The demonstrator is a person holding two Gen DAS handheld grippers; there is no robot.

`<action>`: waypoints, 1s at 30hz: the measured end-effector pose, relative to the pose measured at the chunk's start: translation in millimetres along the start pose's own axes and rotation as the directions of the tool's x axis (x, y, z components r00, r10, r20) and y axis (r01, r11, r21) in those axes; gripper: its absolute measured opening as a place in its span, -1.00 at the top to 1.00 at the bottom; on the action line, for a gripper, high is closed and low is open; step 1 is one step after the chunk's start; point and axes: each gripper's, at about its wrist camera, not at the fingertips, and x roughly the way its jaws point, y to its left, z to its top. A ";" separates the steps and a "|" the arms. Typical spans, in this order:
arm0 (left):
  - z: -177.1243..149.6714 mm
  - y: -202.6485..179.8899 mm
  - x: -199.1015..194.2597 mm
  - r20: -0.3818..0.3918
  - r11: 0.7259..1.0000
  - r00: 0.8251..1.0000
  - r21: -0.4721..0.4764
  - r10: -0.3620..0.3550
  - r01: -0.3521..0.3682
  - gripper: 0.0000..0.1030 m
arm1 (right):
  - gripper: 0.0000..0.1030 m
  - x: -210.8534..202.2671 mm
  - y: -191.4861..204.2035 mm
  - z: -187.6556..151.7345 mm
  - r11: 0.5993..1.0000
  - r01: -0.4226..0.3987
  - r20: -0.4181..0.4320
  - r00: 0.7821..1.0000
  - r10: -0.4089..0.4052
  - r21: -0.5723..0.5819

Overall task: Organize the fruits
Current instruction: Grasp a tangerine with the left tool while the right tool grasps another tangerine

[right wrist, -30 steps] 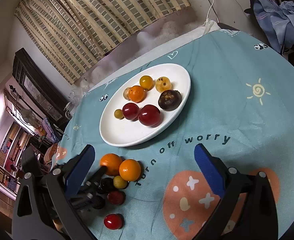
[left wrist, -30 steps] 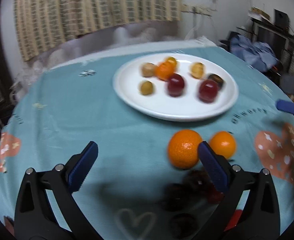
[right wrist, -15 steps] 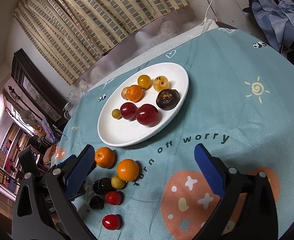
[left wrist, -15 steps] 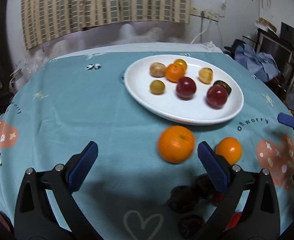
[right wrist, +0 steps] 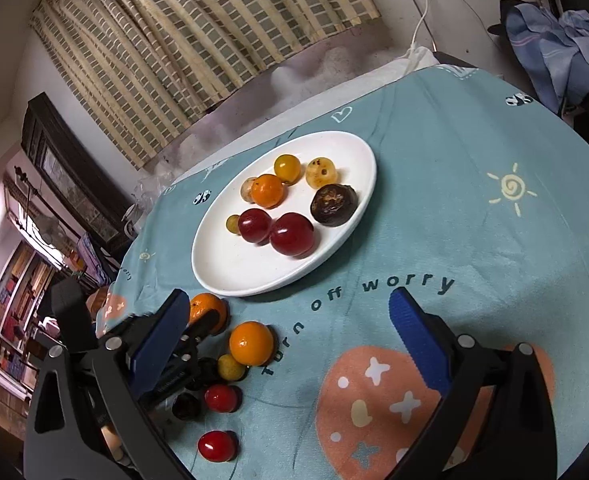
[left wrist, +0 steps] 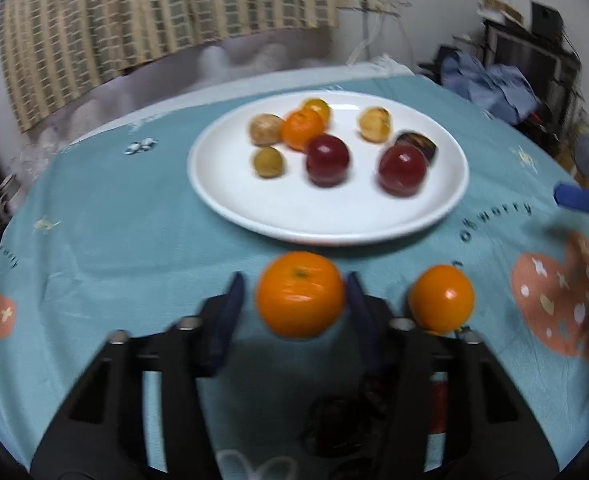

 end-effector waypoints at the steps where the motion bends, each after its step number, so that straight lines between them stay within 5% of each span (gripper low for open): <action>1: -0.1 -3.3 0.1 0.002 1.000 1.000 0.016 0.011 -0.011 0.10 | -0.94 0.4 0.3 -0.2 1.000 -0.002 -0.001 1.000 0.002 -0.002; 5: -0.2 4.5 0.0 0.001 1.000 1.000 -0.021 -0.017 0.017 0.12 | -0.94 4.4 8.0 -3.1 0.999 0.006 -0.017 1.000 -0.007 -0.053; 11: -10.1 37.2 -12.5 -0.010 0.993 0.998 -0.108 0.055 -0.056 0.13 | -0.94 25.3 31.1 -18.9 0.974 0.062 -0.071 0.994 -0.080 -0.219; 16: -14.9 57.2 -9.1 -0.027 0.981 0.998 -0.187 0.053 -0.057 0.12 | -0.42 51.0 56.7 -39.3 0.925 0.071 -0.119 0.985 -0.124 -0.372; 20: -15.8 55.6 -7.8 -0.025 0.982 0.998 -0.181 0.057 -0.061 0.10 | -0.10 70.2 54.8 -43.9 0.928 0.070 -0.157 0.978 -0.136 -0.366; 30: -14.7 52.6 -1.0 -0.043 0.982 0.998 -0.184 0.041 -0.048 0.05 | 0.20 79.4 38.3 -36.8 0.981 -0.052 -0.233 0.973 0.008 -0.187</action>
